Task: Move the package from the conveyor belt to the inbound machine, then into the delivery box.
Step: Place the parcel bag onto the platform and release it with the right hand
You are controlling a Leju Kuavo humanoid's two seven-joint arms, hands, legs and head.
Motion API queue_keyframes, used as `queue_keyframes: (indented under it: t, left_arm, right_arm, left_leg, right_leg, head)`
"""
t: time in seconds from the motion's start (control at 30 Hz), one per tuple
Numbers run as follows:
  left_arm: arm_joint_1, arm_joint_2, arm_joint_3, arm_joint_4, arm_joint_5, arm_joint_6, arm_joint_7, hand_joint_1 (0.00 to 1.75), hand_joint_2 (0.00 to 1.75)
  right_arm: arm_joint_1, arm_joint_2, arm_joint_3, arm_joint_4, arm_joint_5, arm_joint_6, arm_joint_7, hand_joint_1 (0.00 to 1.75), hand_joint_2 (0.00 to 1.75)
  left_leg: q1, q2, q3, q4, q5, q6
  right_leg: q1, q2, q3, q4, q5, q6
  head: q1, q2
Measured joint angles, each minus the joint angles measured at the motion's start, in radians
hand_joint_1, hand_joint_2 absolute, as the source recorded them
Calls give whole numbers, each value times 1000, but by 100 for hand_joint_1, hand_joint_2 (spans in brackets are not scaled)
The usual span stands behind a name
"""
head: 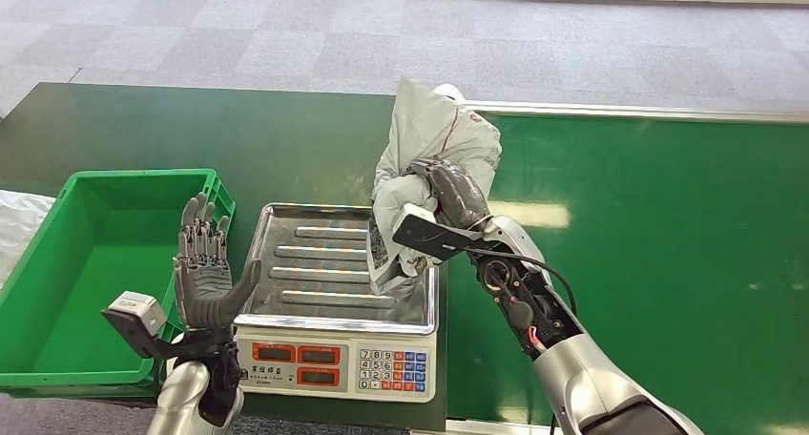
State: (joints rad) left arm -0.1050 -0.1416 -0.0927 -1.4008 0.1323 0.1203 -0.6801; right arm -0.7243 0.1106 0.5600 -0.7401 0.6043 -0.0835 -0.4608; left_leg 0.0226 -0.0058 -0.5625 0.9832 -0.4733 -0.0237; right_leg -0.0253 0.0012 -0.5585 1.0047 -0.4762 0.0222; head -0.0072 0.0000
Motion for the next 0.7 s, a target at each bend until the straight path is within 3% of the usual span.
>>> queue_keyframes:
  t: [0.17, 0.33, 0.53, 0.7]
  left_arm:
    - [-1, 1, -1, 3, 0, -1, 0, 0, 175]
    - [-15, 1, -6, 22, 1, -8, 0, 0, 175]
    - [-23, 2, -12, 35, -3, -13, 6, 0, 175]
    - [-27, 2, -14, 35, -12, -12, 18, 0, 175]
  right_arm:
    - [-2, 0, 0, 0, -25, 66, -19, 175, 175]
    - [-3, 4, 15, 13, -104, 299, -73, 175, 175]
    - [-11, 27, 62, 61, -196, 501, -63, 175, 175]
    - [-39, 40, 106, 119, -264, 549, -29, 175, 175]
  left_leg:
    - [0, 0, 0, 0, 0, 0]
    - [0, 0, 0, 0, 0, 0]
    - [0, 0, 0, 0, 0, 0]
    - [0, 0, 0, 0, 0, 0]
  right_leg:
    - [0, 0, 0, 0, 0, 0]
    - [0, 0, 0, 0, 0, 0]
    - [0, 0, 0, 0, 0, 0]
    - [0, 0, 0, 0, 0, 0]
  head:
    - [0, 0]
    - [0, 0]
    - [0, 0]
    - [0, 0]
